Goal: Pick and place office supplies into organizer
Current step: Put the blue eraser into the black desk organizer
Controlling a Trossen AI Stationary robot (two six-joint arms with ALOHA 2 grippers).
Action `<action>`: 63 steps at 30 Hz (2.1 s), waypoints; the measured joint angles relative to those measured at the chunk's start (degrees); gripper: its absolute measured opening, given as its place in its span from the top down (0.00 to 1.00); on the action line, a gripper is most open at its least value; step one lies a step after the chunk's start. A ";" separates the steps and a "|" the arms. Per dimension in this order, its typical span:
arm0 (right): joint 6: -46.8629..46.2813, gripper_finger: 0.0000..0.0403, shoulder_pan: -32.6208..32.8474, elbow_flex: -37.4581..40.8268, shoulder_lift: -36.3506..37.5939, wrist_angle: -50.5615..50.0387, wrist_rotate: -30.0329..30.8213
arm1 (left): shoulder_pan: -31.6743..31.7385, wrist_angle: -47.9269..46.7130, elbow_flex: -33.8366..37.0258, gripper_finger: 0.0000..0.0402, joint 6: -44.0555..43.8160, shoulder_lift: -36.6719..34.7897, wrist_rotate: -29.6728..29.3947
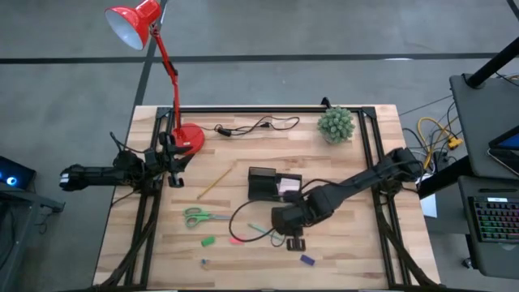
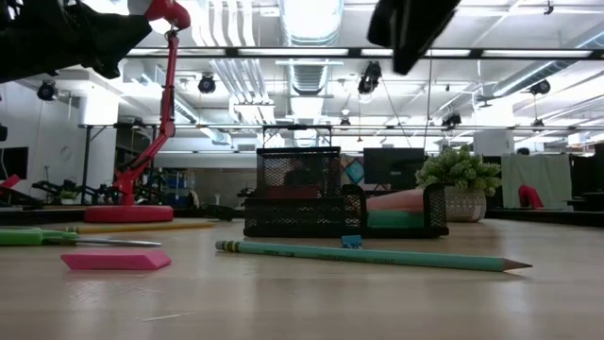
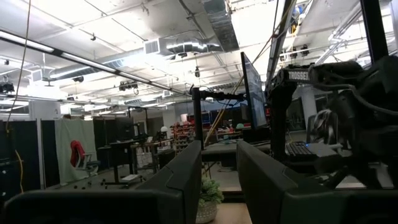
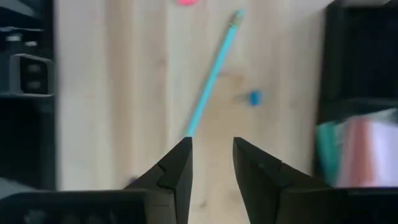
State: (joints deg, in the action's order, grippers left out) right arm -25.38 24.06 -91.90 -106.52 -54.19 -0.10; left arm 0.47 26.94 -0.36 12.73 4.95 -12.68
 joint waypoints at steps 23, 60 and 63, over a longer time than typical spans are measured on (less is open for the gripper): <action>-33.87 0.56 19.04 3.55 -0.42 3.32 8.99 | 0.00 0.02 -0.02 0.78 0.09 0.02 -0.01; -28.34 0.50 20.17 21.88 -0.48 26.11 7.19 | -0.02 0.88 0.00 0.78 7.10 0.04 0.03; -28.09 0.43 20.44 21.88 -0.48 25.78 7.42 | -0.02 0.87 0.00 0.78 7.08 0.04 0.03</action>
State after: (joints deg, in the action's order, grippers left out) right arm -53.47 44.50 -70.02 -107.00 -28.41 7.31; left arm 0.45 27.81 -0.36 19.81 4.99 -12.64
